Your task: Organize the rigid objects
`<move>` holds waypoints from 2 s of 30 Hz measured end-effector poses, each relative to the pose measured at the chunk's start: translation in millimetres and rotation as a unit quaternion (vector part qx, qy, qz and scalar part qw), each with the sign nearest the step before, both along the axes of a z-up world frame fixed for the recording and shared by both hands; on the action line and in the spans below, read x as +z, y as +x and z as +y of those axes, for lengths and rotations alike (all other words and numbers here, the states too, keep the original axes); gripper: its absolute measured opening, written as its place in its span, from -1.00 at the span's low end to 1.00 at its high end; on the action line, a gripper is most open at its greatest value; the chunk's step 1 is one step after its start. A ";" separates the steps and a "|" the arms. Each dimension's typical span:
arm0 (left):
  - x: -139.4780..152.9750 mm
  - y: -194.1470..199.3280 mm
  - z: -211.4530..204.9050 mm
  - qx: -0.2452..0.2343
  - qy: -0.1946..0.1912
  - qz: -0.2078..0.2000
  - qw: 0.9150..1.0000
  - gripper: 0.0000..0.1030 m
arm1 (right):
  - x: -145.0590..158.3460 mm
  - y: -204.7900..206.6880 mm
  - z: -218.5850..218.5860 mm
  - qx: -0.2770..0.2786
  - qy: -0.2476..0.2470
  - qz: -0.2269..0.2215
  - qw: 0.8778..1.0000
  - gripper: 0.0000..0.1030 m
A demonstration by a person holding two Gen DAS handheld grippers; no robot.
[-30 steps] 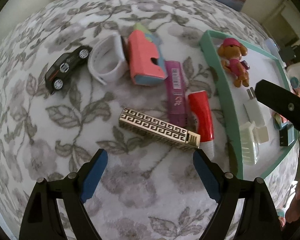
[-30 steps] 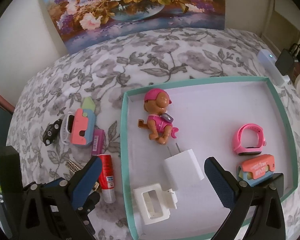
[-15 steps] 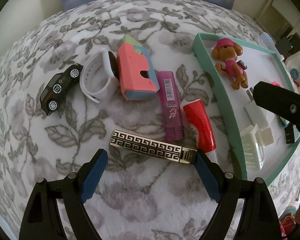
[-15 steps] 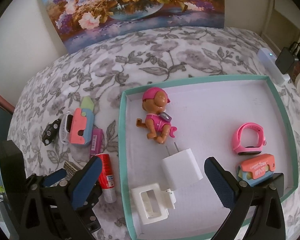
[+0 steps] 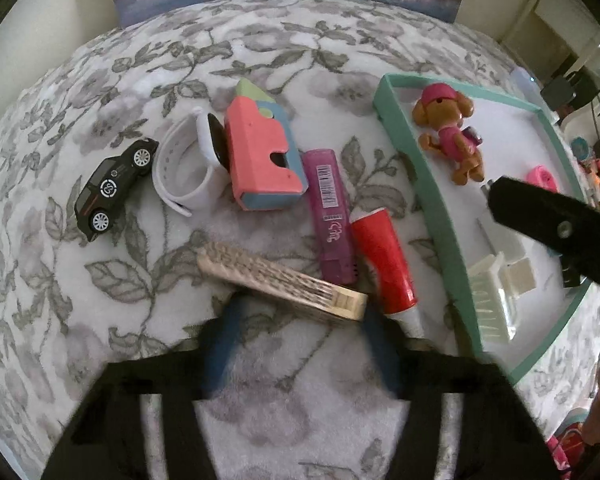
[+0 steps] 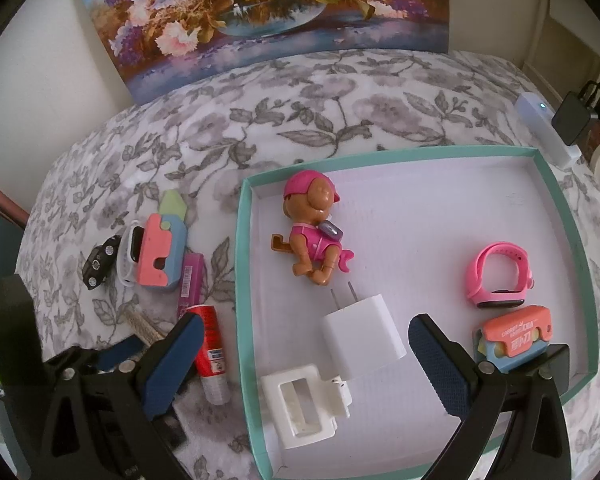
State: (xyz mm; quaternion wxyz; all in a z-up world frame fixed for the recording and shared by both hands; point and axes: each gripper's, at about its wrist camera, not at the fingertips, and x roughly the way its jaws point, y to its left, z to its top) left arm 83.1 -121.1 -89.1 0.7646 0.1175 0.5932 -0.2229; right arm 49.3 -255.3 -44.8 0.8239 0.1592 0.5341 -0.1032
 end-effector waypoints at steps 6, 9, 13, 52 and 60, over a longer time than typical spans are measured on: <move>3.1 4.8 1.7 0.016 0.001 0.001 1.000 -0.09 | -1.7 -0.3 0.5 0.000 0.001 0.002 1.000 1.00; 4.2 7.9 5.1 0.026 0.006 -0.001 1.000 -0.09 | -1.6 -0.2 0.5 0.000 0.001 0.002 1.000 1.00; 5.8 16.3 27.3 0.069 0.004 0.010 0.998 -0.04 | -1.8 -0.1 0.6 0.000 0.002 0.002 1.000 1.00; -1.2 43.1 143.2 0.129 0.070 -0.027 0.989 0.32 | -4.7 2.2 3.9 0.006 0.004 0.009 1.000 1.00; 0.8 42.6 117.3 0.085 0.066 -0.070 0.992 0.32 | -5.9 2.3 0.9 0.003 0.003 0.012 1.000 1.00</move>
